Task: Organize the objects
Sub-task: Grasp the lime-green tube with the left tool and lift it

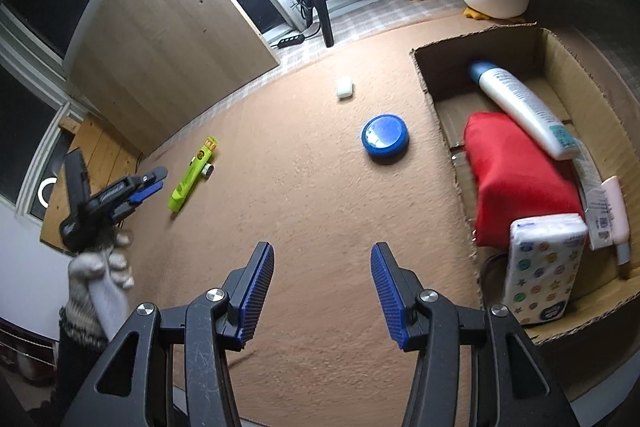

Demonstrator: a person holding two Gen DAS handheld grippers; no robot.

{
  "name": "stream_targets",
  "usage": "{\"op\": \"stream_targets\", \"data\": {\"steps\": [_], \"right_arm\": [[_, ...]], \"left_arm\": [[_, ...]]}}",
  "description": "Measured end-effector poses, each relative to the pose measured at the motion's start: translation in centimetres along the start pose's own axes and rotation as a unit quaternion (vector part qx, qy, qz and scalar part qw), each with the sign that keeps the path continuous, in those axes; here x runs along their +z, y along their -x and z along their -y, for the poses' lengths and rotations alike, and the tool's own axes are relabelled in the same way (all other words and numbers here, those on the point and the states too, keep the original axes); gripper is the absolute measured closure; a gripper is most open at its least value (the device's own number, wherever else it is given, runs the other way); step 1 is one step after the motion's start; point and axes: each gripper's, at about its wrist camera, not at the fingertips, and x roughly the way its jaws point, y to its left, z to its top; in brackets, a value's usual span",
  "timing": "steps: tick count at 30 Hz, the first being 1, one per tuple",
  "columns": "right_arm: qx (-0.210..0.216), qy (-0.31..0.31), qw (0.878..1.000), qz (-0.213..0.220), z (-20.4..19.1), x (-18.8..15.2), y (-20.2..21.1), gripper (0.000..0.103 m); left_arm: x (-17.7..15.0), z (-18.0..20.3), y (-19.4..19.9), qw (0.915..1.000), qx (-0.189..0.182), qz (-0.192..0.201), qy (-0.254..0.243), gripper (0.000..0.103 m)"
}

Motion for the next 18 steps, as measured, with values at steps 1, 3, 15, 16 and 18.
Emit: {"op": "stream_targets", "data": {"steps": [1,3,15,16,18], "right_arm": [[0.000,-0.001,1.000,0.000,-0.1,-0.1,-0.1,0.056],[-0.001,-0.006,1.000,0.000,-0.1,-0.3,-0.1,0.056],[-0.007,-0.021,1.000,-0.003,0.4,-0.9,-0.3,0.056],[-0.006,-0.021,1.000,-0.006,0.4,-0.9,-0.4,0.056],[-0.007,-0.019,1.000,-0.010,0.3,-1.0,-0.5,0.056]], "left_arm": [[0.3,-0.6,-0.4,1.0000,0.003,-0.002,0.003,0.055],[0.8,-1.6,-1.0,0.9999,0.013,-0.005,0.006,0.056],[2.5,-4.5,-4.6,0.9989,0.003,-0.038,0.028,0.058],[2.6,-4.6,-4.8,0.9988,0.002,-0.040,0.028,0.059],[2.6,-4.6,-5.1,0.9986,-0.001,-0.045,0.027,0.061]]}}
